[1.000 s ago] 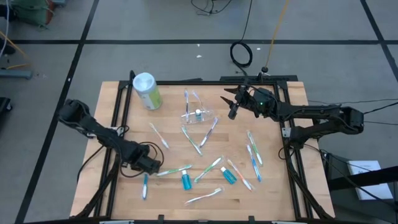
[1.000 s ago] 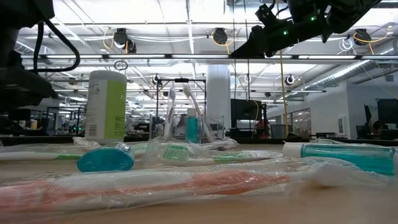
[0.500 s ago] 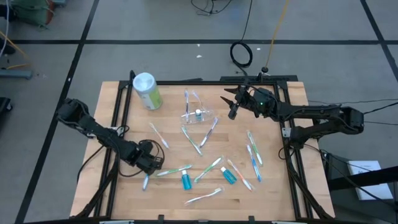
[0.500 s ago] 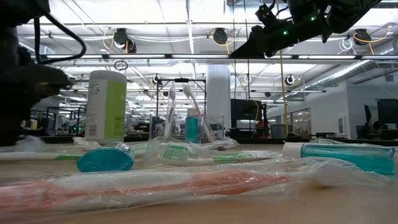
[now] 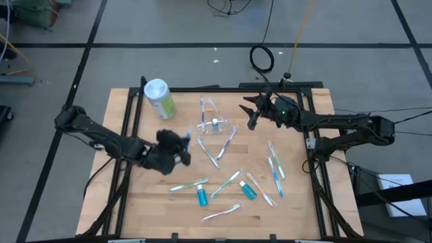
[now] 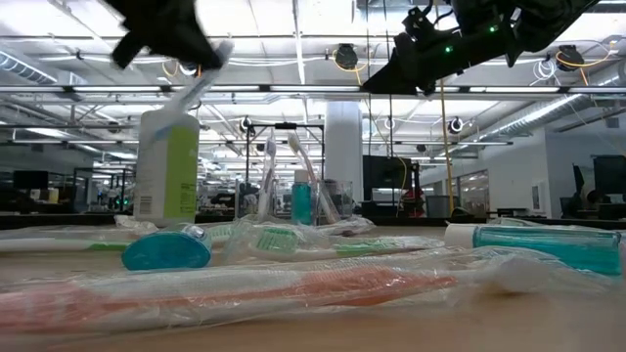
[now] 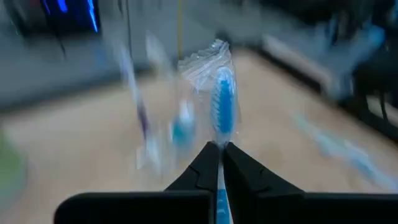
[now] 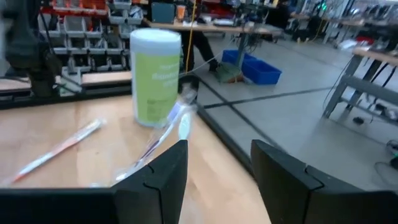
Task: Pick & Place toothbrushing station
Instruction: Put the blue toothbrush into the transparent organizer, then put the purple toothbrush into the transparent organizer, then put the orange toothbrush into the transparent organizer
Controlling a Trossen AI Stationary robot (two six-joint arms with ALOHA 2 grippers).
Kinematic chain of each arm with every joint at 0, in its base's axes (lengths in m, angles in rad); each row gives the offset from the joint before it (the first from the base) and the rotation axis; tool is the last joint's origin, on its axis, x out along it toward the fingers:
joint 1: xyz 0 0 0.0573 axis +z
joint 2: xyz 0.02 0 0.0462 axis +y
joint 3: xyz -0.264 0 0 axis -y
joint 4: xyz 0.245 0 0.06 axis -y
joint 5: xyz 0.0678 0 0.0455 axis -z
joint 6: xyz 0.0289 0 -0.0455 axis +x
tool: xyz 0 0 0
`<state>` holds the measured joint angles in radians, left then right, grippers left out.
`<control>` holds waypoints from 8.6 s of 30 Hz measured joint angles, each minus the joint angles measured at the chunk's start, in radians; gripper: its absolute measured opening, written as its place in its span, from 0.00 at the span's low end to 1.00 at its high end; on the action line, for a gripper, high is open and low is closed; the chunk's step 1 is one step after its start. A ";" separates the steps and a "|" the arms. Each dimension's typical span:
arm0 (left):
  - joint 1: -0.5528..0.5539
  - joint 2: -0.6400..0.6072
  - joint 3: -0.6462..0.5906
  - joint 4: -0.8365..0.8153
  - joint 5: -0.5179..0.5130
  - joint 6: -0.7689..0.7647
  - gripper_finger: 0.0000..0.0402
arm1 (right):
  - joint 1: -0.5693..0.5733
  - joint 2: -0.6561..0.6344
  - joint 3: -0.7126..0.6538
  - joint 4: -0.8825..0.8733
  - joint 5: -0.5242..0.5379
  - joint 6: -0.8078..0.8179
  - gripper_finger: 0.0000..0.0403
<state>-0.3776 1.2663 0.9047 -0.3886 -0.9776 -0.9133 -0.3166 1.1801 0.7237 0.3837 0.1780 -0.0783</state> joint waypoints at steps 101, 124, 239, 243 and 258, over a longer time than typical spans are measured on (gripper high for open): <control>0.619 0.127 -0.496 1.056 0.899 0.948 0.32 | 0.184 0.560 0.087 0.034 -0.100 0.013 0.42; 0.619 0.127 -0.496 1.043 0.898 0.891 0.32 | 0.053 0.560 0.054 -0.065 -0.021 0.168 0.42; 0.618 0.127 -0.496 1.014 0.897 0.935 0.32 | 0.060 0.357 0.054 0.112 0.210 -2.162 0.00; 0.619 0.127 -0.496 1.013 0.897 0.935 0.32 | 0.061 0.355 0.054 0.117 0.210 -2.159 0.02; 0.619 0.127 -0.496 1.013 0.897 0.933 0.32 | 0.061 0.356 0.054 0.114 0.209 -1.829 0.23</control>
<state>0.2409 1.3932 0.4091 0.6241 -0.0803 0.0199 -0.2558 1.5358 0.7773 0.4975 0.3872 -1.9074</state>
